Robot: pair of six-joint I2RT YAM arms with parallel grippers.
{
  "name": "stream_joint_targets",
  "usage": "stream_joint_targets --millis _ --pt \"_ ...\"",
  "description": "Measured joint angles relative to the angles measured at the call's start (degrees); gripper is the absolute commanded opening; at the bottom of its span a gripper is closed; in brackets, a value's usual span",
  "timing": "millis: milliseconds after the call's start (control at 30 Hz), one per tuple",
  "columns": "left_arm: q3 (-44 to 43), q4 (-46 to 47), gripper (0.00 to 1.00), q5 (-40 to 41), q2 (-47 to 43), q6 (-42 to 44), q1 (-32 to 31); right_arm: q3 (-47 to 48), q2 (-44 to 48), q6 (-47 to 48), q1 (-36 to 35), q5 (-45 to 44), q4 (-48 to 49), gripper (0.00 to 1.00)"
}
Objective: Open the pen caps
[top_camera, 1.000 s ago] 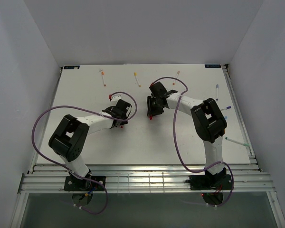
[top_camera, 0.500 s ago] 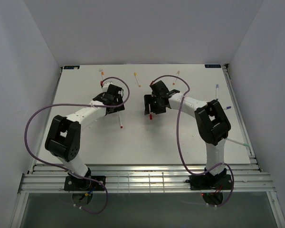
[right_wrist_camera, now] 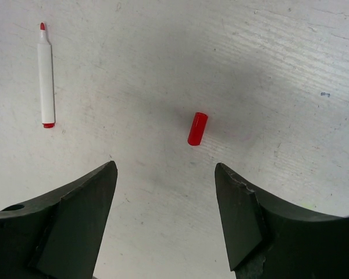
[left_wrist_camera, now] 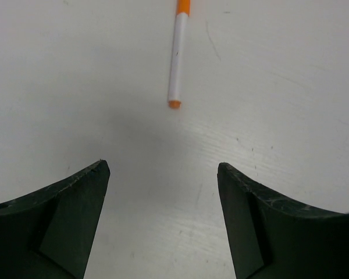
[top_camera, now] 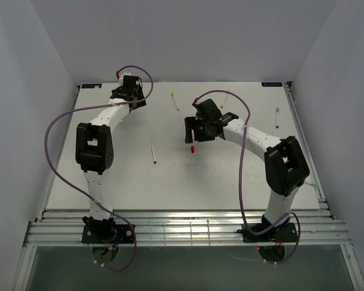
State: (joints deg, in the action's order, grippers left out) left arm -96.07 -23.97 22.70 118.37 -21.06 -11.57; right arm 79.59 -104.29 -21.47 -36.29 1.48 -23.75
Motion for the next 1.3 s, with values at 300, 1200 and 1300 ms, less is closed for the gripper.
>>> stream_joint_targets --millis 300,1200,1300 --pt "-14.43 3.08 0.67 -2.62 14.29 5.05 1.42 -2.80 4.24 1.38 0.00 0.39 -0.33 0.73" --pt "-19.32 10.69 0.39 -4.31 24.70 5.86 4.37 -8.74 5.73 3.91 0.33 0.57 0.48 0.73" --pt "-18.71 11.50 0.19 -4.55 24.68 5.35 5.05 -9.20 5.73 3.91 0.33 0.74 0.79 0.73"
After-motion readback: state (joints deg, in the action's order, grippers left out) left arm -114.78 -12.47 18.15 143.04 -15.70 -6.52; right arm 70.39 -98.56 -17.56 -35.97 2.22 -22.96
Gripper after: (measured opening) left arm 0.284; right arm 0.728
